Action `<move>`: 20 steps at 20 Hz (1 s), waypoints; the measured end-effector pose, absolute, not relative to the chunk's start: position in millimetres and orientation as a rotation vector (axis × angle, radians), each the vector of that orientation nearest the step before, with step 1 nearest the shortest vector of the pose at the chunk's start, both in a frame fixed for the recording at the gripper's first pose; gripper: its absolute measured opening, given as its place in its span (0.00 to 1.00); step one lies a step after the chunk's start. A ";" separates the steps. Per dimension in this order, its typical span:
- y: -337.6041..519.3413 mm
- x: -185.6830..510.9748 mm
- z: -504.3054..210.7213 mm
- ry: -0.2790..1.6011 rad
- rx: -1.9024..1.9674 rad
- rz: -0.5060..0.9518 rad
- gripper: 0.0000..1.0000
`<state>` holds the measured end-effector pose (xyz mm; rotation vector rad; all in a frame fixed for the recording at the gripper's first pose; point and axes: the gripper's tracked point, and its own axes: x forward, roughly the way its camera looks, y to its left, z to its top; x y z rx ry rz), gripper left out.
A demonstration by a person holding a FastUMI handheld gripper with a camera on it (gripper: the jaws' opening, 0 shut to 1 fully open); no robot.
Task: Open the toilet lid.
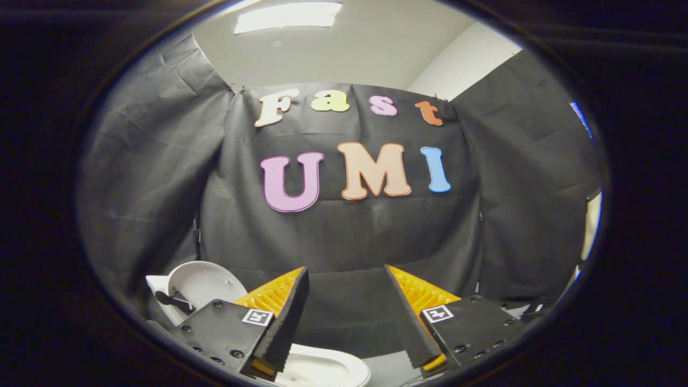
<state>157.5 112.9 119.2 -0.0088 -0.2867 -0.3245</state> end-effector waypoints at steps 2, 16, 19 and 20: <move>105.9 146.9 109.4 -0.270 -0.013 -0.286 0.85; 65.4 122.0 38.6 -0.101 -0.169 -0.095 0.87; 55.8 111.4 25.9 -0.067 -0.157 -0.108 0.89; 53.3 108.8 20.1 -0.045 -0.142 -0.101 0.89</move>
